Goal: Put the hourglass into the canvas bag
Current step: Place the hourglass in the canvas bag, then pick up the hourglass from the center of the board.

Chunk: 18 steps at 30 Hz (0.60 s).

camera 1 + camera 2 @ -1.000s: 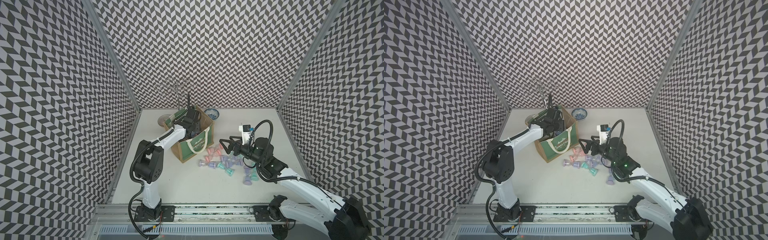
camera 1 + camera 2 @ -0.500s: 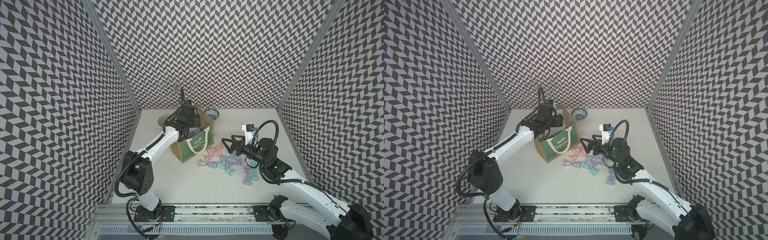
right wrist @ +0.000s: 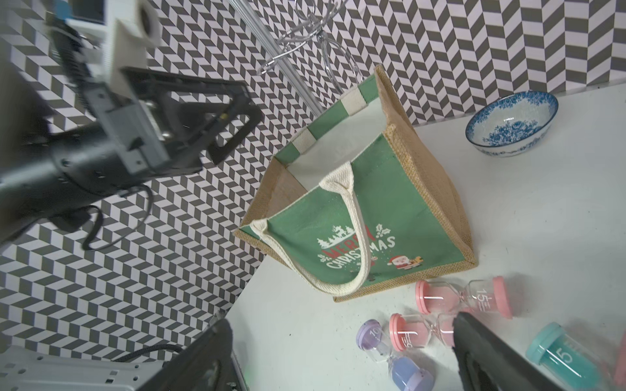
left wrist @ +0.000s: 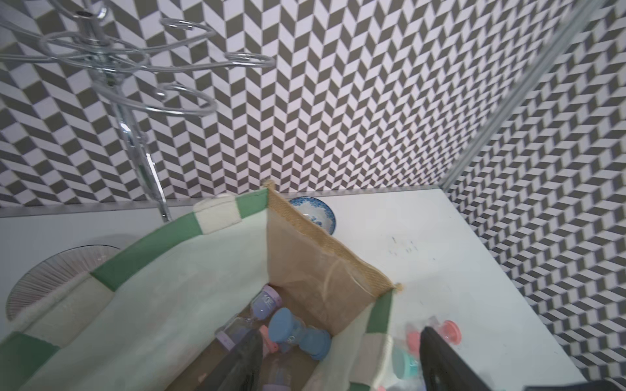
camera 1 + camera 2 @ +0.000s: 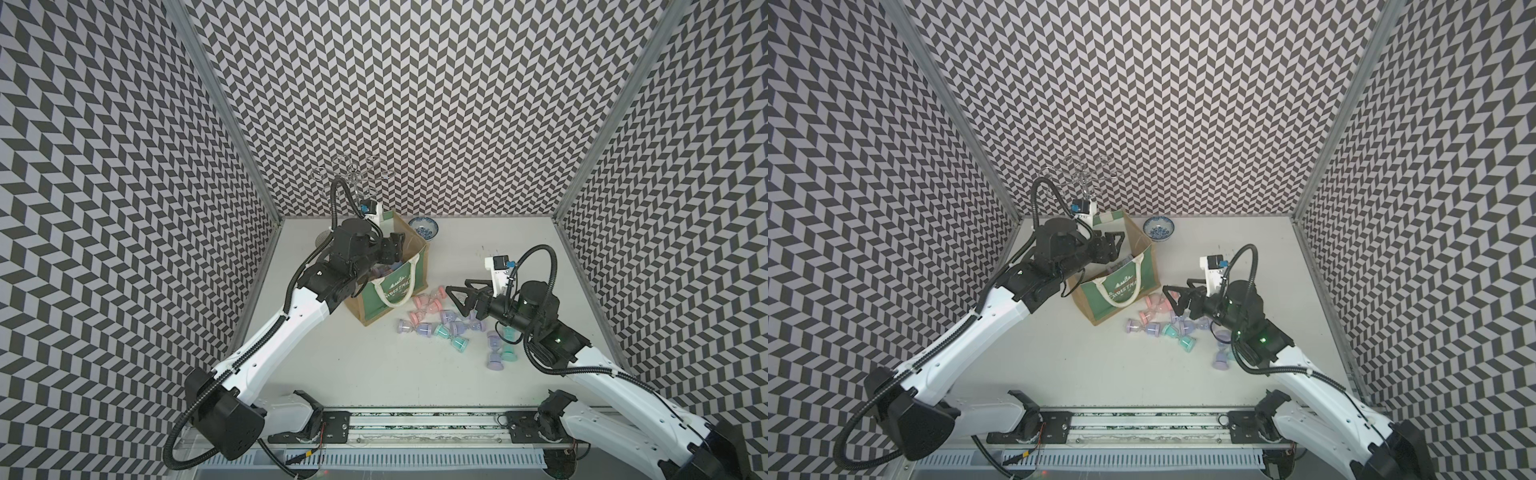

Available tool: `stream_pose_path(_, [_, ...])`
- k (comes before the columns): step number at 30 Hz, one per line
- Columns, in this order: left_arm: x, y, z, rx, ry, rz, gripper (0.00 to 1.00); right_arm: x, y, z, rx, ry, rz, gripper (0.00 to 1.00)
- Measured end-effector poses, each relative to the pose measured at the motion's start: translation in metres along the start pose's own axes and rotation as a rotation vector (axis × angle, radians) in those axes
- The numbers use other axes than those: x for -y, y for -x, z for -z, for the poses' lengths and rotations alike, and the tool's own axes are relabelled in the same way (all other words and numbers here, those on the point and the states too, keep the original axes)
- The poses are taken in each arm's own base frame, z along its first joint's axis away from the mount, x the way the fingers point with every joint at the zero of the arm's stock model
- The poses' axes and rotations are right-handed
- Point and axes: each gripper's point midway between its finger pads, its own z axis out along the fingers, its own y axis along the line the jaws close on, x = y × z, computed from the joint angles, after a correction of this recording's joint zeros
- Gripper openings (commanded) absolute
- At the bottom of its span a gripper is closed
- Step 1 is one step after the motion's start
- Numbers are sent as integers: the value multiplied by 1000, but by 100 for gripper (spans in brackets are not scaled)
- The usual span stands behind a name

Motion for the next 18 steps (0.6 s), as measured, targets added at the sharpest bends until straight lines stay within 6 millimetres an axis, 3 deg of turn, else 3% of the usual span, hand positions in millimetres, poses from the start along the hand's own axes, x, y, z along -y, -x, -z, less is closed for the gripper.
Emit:
stream_pose_path(5, [42,-22,19,-30,-107,-33,76,14,-25,4,-56,-36,-21,99])
stream_pose_path(11, [85,-75,34,-131,-228,-87,76,31,-51,10,-105,-73,-45,99])
stream_pose_path(13, [91,-98,33,-181,-245,-100,76,35,-59,12,-113,-79,-56,99])
stream_pose_path(18, [82,-149,24,-297,-227,-123,76,45,-77,15,-139,-100,-89,99])
